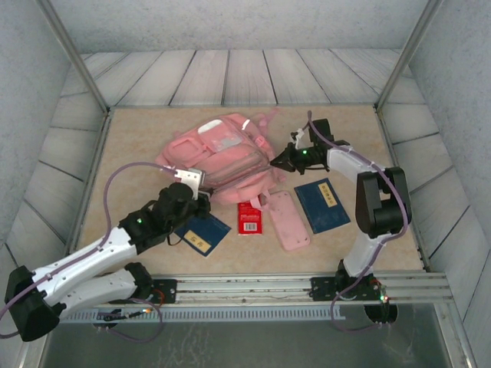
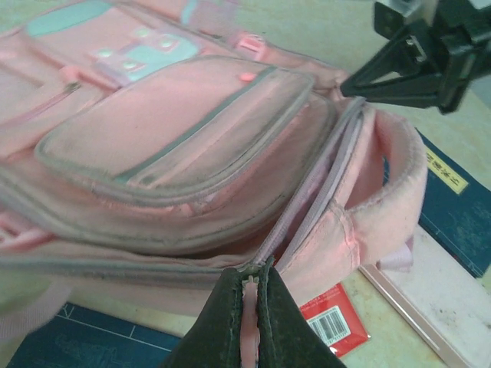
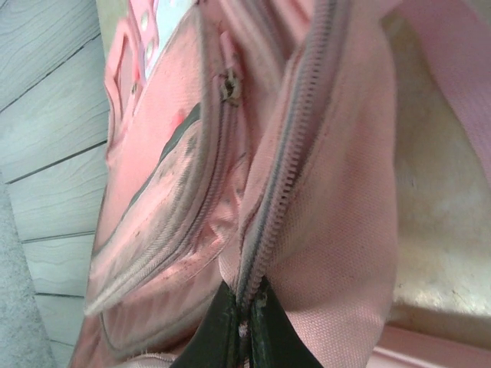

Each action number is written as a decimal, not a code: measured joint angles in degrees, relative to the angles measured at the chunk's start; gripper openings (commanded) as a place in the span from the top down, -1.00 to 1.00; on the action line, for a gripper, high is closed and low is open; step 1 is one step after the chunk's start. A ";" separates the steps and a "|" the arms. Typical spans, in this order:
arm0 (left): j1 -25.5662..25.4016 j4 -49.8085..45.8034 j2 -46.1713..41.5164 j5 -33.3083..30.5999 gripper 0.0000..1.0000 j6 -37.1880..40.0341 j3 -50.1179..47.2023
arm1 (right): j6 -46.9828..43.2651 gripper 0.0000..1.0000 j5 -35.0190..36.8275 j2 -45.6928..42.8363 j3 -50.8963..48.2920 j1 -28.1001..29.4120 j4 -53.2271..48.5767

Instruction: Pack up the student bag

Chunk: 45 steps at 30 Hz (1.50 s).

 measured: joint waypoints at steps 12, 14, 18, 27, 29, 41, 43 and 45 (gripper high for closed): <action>0.24 4.79 16.68 12.44 1.00 2.89 5.55 | -3.89 0.03 4.17 6.19 8.48 -1.79 -2.47; 0.24 6.27 19.89 13.79 1.00 2.97 7.43 | -5.66 -0.08 6.23 4.59 8.33 -2.27 -4.79; 0.20 10.10 25.55 16.15 1.00 3.19 10.86 | -8.33 -0.22 10.14 -2.34 5.03 -2.29 -9.27; -0.07 15.52 35.39 20.11 1.00 4.02 17.07 | -5.73 -0.24 15.30 -23.34 -7.28 2.29 -12.83; -0.35 16.74 36.72 20.61 1.00 4.04 17.66 | -3.56 -0.23 16.06 -25.53 -9.49 3.89 -12.22; -1.05 19.04 38.23 21.49 1.00 4.28 18.16 | 7.78 0.00 19.78 -21.70 -14.53 10.29 -4.63; -1.07 18.95 38.23 21.46 1.00 4.46 18.16 | 9.22 0.26 20.17 -20.72 -15.37 10.69 -3.23; -1.07 18.71 38.23 21.42 1.00 4.66 18.16 | 10.43 0.43 20.46 -19.61 -15.96 10.82 -1.81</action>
